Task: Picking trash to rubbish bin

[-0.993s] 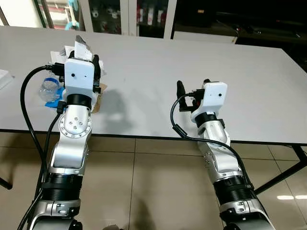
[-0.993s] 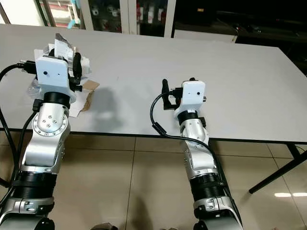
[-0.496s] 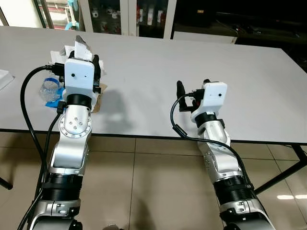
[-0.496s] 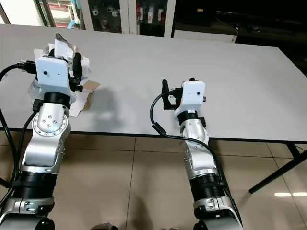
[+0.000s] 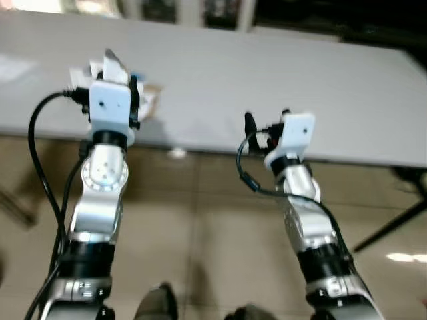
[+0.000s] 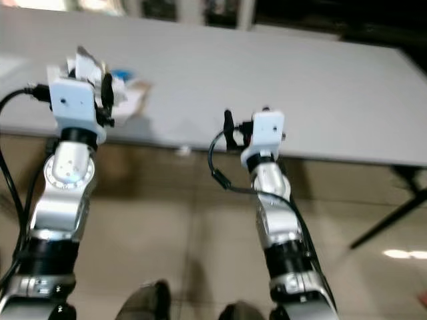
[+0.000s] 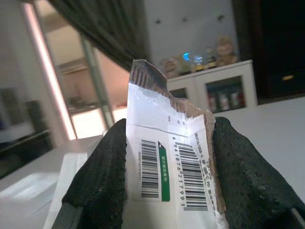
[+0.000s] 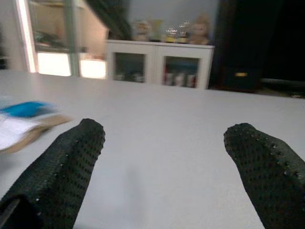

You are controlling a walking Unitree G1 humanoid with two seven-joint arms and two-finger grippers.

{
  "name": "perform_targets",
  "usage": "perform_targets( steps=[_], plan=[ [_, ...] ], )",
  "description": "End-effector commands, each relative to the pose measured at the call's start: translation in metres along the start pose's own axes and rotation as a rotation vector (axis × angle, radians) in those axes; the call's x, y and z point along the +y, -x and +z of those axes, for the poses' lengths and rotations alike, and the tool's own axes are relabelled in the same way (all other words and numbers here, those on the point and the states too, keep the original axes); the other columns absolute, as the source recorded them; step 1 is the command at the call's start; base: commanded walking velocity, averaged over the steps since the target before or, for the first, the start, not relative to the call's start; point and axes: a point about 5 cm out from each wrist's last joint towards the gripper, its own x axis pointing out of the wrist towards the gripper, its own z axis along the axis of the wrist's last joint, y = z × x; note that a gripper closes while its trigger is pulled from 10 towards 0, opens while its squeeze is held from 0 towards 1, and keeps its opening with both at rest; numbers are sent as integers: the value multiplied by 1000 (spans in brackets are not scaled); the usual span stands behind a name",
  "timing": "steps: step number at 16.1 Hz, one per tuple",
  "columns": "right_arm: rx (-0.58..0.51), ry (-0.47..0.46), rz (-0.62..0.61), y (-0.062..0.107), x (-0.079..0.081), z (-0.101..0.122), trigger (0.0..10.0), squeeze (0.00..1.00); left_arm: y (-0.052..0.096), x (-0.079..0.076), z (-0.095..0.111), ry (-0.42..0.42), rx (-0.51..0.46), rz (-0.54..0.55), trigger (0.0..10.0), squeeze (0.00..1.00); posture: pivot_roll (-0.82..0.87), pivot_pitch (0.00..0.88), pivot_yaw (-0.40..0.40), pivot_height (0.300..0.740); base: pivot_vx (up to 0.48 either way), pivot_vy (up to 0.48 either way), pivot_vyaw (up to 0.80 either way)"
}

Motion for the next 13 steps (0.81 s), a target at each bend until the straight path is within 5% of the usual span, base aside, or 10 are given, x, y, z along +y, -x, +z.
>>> perform_targets(
  steps=[1, 7, 13],
  plan=[
    [3, -4, -7, 0, -3, 1, 10000, 0, -1, -3, 3, -2, -11, -6, 10000, 0, 20, 66, -79, 740, -465, 0, 0],
    [15, 1, 0, 1, -3, -1, 10000, 0, -1, -3, 3, -7, -8, -7, 10000, 0, 18, 68, -79, 740, -407, 0, 0],
    [47, 3, 7, 3, -4, -6, 10000, 0, 8, -8, -23, 40, 136, -34, 10000, 0, 13, 73, -79, 740, 0, 0, 0]
  ],
)
